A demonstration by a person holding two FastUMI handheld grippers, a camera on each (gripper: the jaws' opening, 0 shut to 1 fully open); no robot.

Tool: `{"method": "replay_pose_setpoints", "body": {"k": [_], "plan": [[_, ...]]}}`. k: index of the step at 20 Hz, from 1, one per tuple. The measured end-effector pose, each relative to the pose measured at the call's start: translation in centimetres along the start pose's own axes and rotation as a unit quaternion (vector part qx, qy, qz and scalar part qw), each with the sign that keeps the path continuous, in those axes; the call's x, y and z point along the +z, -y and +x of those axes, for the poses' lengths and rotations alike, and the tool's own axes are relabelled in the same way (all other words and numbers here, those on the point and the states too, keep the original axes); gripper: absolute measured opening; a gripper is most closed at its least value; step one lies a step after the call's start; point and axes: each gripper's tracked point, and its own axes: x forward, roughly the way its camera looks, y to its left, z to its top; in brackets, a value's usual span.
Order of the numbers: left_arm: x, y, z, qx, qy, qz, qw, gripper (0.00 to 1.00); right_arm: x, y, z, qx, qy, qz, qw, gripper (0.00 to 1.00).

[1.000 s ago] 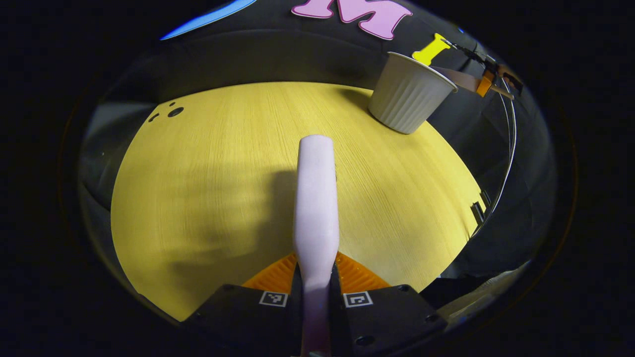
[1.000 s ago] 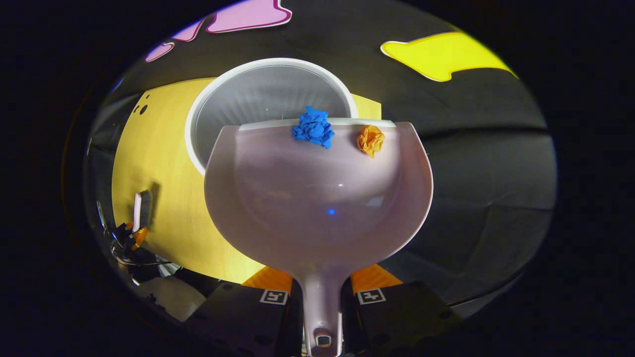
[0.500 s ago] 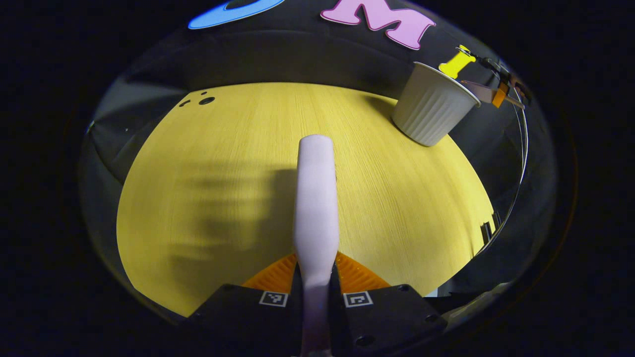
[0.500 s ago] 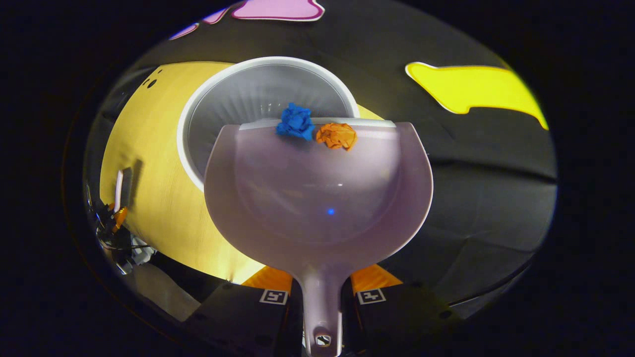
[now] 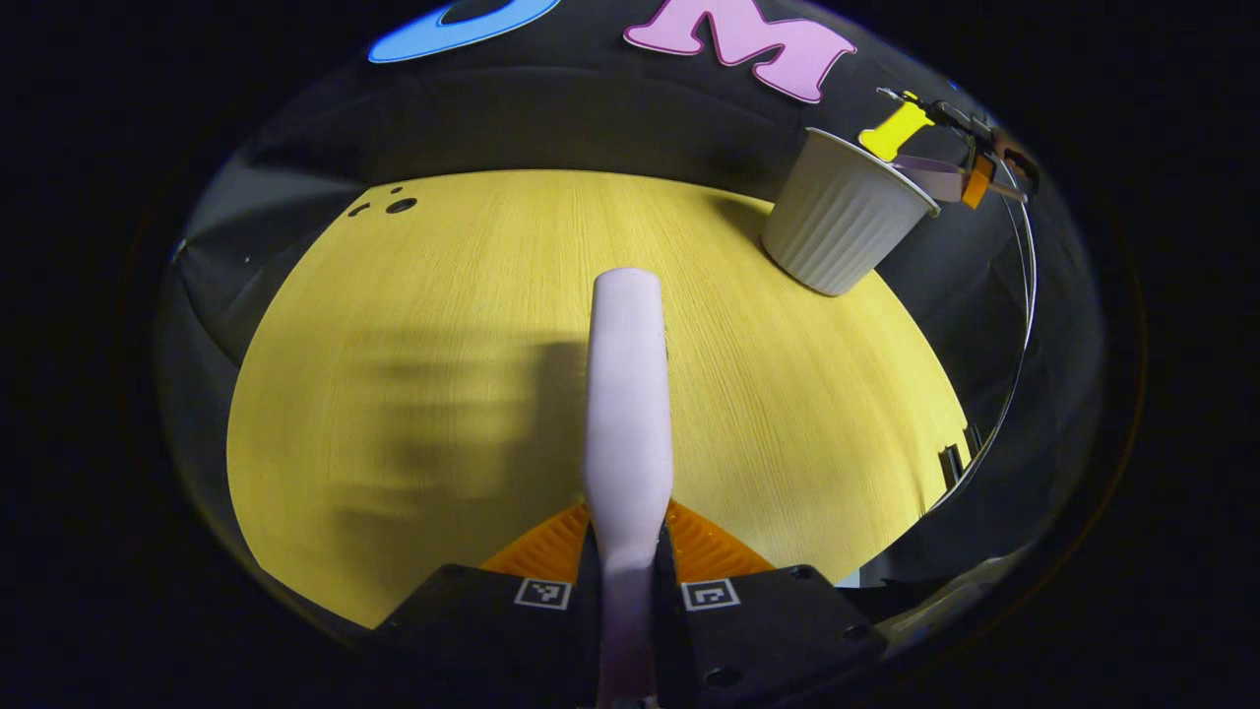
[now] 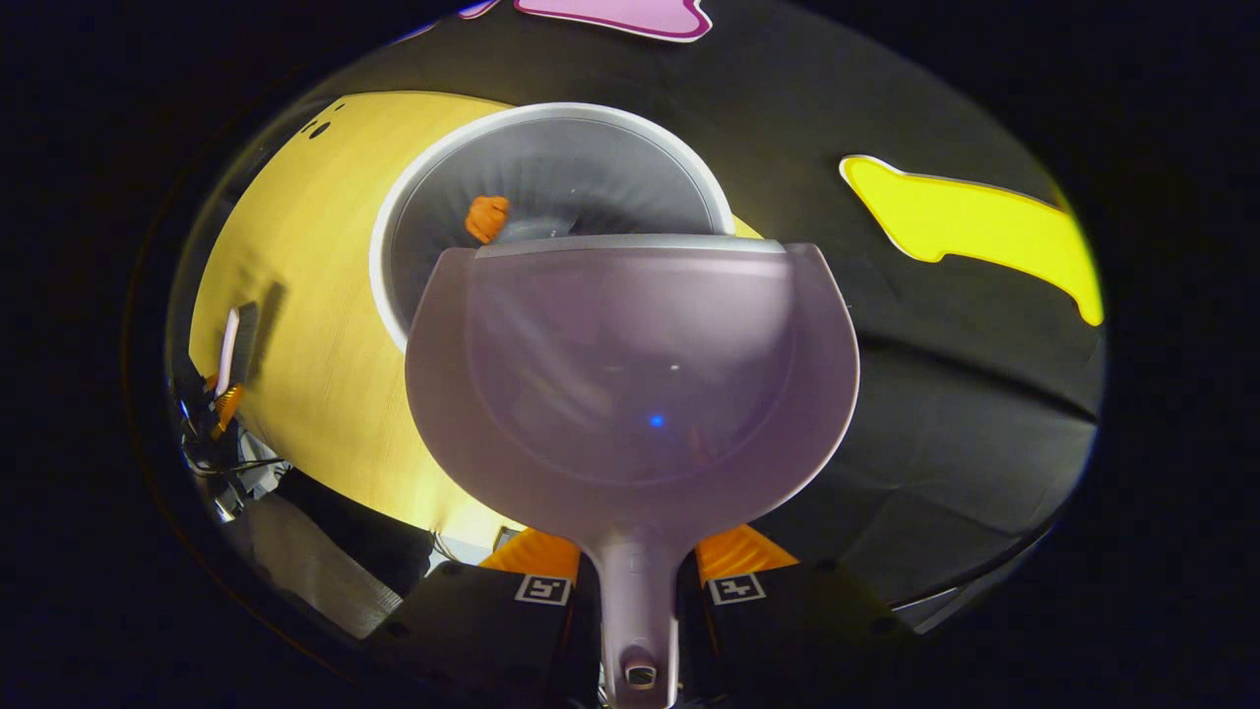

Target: Pick up the small broom and dustpan from the desktop, sweep the trash into the dustpan with the broom, and then empty the trash into the garbage bin.

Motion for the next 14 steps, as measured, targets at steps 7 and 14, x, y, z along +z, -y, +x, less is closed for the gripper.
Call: {"method": "replay_pose_setpoints", "body": {"k": [7,14], "plan": [[0.6,-0.1,-0.1,-0.005,-0.005,0.014,1.0,0.29,-0.7,-0.1,-0.6,0.011,0.085,0.065,0.994,0.35],[1.9,-0.7,0.3,0.002,-0.007,0.033,0.999,0.26,-2.6,-2.4,-4.3,0.053,0.217,0.138,0.965,0.36]]}}
